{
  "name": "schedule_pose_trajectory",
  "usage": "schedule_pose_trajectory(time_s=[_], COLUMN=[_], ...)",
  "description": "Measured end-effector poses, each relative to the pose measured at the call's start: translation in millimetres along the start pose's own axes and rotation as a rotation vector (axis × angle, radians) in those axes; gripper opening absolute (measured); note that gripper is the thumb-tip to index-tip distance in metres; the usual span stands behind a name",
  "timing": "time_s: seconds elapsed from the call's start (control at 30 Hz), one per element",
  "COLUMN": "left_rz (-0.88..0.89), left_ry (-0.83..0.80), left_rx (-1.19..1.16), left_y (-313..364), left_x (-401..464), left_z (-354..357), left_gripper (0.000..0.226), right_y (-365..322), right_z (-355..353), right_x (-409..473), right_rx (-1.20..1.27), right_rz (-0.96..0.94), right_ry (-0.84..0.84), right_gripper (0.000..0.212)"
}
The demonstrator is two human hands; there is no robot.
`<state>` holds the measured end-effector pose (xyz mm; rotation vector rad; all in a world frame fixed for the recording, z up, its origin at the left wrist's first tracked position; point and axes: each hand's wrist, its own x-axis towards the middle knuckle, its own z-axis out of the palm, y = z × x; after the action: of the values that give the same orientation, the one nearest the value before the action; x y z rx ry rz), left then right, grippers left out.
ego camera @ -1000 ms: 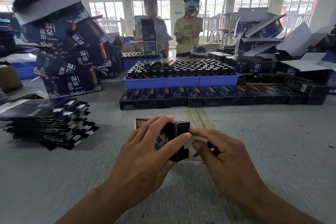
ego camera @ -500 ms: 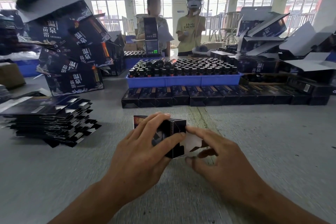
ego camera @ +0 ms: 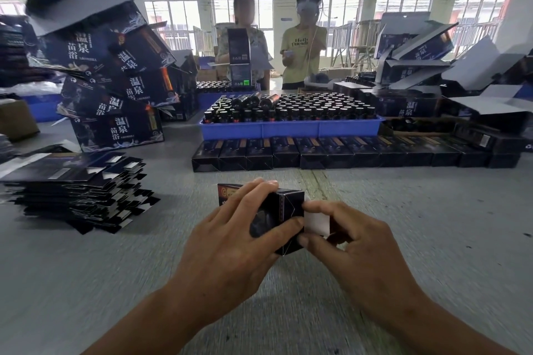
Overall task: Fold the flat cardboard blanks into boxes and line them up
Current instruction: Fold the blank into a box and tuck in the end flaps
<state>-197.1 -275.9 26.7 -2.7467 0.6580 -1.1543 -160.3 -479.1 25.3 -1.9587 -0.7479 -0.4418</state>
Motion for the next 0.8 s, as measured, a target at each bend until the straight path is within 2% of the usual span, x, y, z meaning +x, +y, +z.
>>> schedule_pose_trajectory(time_s=[0.23,0.3,0.47,0.6,0.8], left_rz=[-0.030,-0.035,-0.027,-0.049,-0.084], left_ry=[-0.012,-0.012,0.012,0.043,0.076], left_rx=[0.015,0.012,-0.029,-0.100,-0.176], left_y=[-3.2,-4.1,-1.9,-0.7,5.3], left_x=[0.0,-0.5,-1.9,-2.3,0.3], left_z=[-1.4,-1.8,1.3,4.9,5.4], left_gripper=[0.062,0.064,0.059,0.058,0.074], right_y=[3.7,4.9,7.3,7.2,9.0], right_z=[-2.7,-2.4,-2.1,-1.1,0.7], right_x=[0.2,0.6,1.7,3.4,4.8], right_rx=[0.085,0.132,0.254,0.264,0.244], right_rz=[0.028,0.056,0.118,0.153,0.158], right_ry=[-0.067,-0.071,-0.056,-0.049,-0.080], right_gripper=[0.067,0.062,0.030,0.028,0.024])
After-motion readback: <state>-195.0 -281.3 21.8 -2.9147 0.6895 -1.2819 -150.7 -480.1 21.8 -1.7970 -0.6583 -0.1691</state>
